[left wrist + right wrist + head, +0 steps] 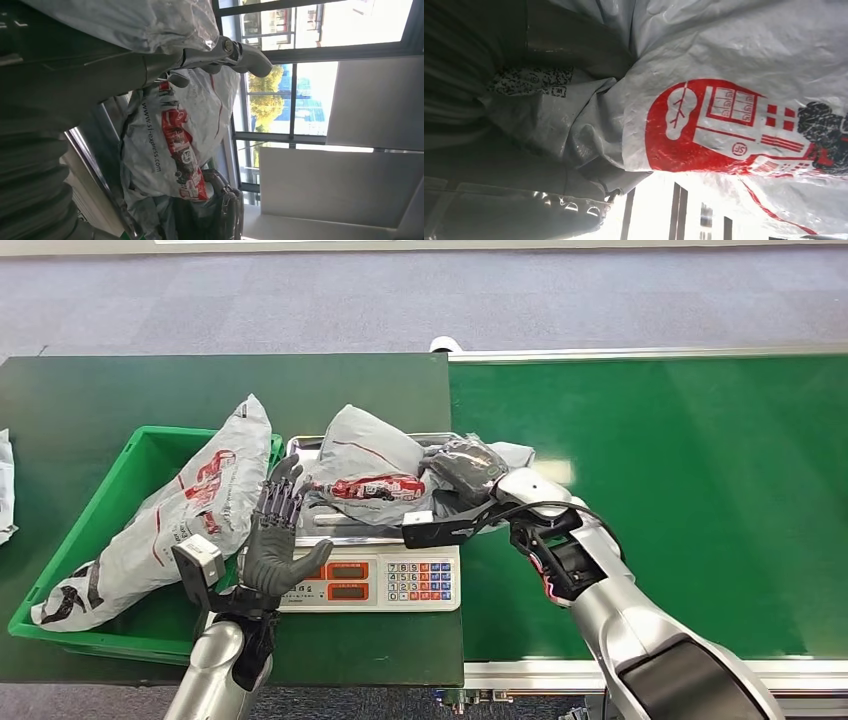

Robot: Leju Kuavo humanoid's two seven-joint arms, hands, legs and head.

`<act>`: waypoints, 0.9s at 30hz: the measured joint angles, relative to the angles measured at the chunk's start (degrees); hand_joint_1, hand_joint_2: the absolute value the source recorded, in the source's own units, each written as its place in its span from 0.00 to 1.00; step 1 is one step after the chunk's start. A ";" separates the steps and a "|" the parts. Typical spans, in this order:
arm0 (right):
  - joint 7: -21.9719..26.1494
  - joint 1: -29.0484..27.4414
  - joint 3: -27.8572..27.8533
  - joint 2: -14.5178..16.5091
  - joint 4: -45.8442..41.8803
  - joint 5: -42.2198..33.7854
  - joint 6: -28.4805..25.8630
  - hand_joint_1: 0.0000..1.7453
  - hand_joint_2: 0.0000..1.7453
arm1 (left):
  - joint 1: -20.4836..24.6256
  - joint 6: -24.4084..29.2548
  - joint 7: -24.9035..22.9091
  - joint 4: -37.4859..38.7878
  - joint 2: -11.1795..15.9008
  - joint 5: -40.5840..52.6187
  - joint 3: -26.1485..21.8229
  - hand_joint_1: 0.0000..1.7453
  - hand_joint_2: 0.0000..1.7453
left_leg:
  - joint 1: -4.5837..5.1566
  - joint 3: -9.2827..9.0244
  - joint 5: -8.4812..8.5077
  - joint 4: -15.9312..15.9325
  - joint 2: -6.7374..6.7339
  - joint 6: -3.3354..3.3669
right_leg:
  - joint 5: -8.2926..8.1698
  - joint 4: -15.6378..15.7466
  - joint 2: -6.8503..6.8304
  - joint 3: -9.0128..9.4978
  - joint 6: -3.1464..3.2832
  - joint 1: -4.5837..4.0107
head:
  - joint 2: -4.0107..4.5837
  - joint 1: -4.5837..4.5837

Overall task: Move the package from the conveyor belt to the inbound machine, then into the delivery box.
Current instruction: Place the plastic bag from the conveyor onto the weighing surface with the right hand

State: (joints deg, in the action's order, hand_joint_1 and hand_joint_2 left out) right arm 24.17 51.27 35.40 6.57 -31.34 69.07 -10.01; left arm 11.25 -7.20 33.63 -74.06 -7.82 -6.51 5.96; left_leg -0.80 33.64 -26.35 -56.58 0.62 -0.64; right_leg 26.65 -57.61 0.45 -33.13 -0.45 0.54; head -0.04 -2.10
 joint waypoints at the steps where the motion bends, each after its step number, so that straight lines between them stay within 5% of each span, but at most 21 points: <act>1: -0.19 0.26 0.48 0.23 0.68 -0.05 0.59 1.00 1.00 | 0.01 -0.01 -0.13 0.03 0.00 0.00 0.03 0.00 1.00 | 0.00 0.00 0.00 0.00 0.00 0.00 | 0.00 0.00 0.00 0.00 0.00 0.00 | 0.01 0.00; 9: -1.40 1.54 3.07 1.24 3.81 -0.62 3.43 0.96 1.00 | 0.02 -0.13 -0.65 0.32 0.00 0.00 0.60 0.00 1.00 | -0.02 -0.02 0.00 0.00 -0.02 0.00 | 0.00 0.00 0.01 0.00 0.00 -0.02 | 0.00 0.00; 13: -3.48 2.02 4.27 1.39 5.22 -1.81 5.62 0.00 1.00 | 0.00 -0.13 -0.86 0.43 0.00 0.00 0.75 0.00 1.00 | -0.01 -0.02 0.00 0.00 -0.01 0.00 | 0.00 0.00 0.01 0.00 0.00 -0.01 | 0.00 0.01; 19: -2.72 1.20 4.72 1.07 6.12 -5.81 -1.14 0.00 1.00 | -0.08 -0.17 -1.10 0.46 -0.10 0.04 0.97 0.00 1.00 | -0.01 -0.04 0.00 0.00 -0.02 0.00 | 0.00 0.00 0.01 0.00 0.00 -0.01 | 0.00 -0.01; 27: -2.36 1.09 4.69 0.94 6.33 -6.48 -1.86 0.00 1.00 | -0.10 -0.17 -1.10 0.46 -0.13 0.07 0.99 0.00 1.00 | -0.01 -0.04 0.00 0.00 -0.02 0.00 | 0.00 0.00 0.01 0.00 0.00 -0.01 | 0.00 0.01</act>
State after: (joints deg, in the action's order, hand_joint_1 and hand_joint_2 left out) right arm 21.81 52.36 40.09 7.51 -25.02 62.60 -11.87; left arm 11.15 -7.37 32.52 -73.59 -7.96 -6.45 6.95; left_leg -0.81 33.60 -26.35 -56.58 0.60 -0.64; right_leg 26.65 -57.61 0.46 -33.13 -0.44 0.53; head -0.04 -2.09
